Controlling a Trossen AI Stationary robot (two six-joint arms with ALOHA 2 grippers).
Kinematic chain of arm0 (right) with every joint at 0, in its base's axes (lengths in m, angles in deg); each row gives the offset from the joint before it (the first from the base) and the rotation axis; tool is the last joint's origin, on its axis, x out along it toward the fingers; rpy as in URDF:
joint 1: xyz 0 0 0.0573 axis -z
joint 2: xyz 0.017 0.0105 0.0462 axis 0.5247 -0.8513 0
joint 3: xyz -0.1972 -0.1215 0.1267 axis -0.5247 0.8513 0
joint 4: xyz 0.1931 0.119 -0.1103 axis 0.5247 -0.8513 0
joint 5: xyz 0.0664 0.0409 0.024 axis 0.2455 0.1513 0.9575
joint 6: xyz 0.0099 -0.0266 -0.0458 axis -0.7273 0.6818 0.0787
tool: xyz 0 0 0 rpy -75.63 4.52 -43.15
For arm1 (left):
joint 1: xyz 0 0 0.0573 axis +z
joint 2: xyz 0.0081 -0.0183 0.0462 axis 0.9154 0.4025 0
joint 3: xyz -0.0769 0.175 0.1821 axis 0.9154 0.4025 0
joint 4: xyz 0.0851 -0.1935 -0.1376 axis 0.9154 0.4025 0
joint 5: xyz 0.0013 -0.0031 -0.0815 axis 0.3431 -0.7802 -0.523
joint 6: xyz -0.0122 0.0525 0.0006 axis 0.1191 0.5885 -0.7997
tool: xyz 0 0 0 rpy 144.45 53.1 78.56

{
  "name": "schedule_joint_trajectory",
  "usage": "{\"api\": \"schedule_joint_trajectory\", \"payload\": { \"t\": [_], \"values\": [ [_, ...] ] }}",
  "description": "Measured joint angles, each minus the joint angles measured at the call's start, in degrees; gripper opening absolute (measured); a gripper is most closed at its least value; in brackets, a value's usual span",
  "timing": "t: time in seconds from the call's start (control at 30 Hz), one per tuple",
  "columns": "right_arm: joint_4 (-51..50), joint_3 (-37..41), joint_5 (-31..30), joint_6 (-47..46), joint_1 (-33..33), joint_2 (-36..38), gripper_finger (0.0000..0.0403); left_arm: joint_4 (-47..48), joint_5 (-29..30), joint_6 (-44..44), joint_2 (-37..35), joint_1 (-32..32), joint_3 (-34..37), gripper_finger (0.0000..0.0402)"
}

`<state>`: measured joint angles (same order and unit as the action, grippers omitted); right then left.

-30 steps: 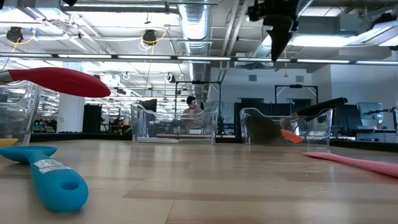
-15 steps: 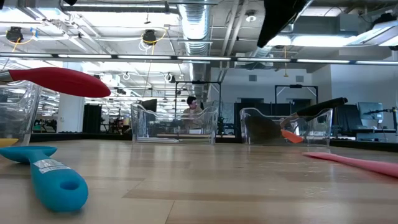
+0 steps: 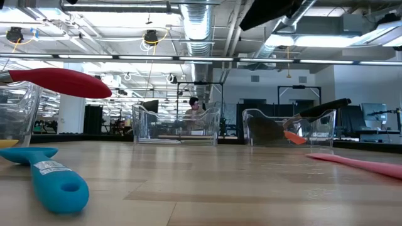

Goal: Pick & Place Kitchen Items
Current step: Put the blue serving spoon into the bottom transparent bin

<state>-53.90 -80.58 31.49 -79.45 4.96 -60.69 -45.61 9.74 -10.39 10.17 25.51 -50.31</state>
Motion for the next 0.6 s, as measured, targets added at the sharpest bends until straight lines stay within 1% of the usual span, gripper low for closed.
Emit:
{"api": "schedule_joint_trajectory", "payload": {
  "t": [0.13, 0.27, 0.33, 0.4, 0.6],
  "values": [
    [13.2, 4.9, 1.6, 7.3, -0.3, -0.1, 0.0002, -1.8, 0.0, 0.0, 1.0, 0.0, 0.0, 0.0003],
    [24.5, 9.0, 5.4, 16.5, -0.2, 0.0, 0.0001, -8.7, 0.0, 0.4, 4.1, 0.0, 0.0, 0.0003],
    [26.8, 9.2, 7.1, 19.9, 0.3, -0.1, 0.0001, -11.8, 0.0, 2.3, 6.6, 0.0, 0.0, 0.0003],
    [27.0, 9.1, 9.4, 20.4, 0.6, 0.2, 0.0001, -13.8, 0.0, 4.5, 9.6, 0.0, 0.0, 0.0003],
    [26.2, 9.1, 11.4, 20.4, 1.8, 0.2, 0.0001, -13.4, -0.5, 13.4, 18.9, 0.6, -0.5, 0.0003]
  ]
}}
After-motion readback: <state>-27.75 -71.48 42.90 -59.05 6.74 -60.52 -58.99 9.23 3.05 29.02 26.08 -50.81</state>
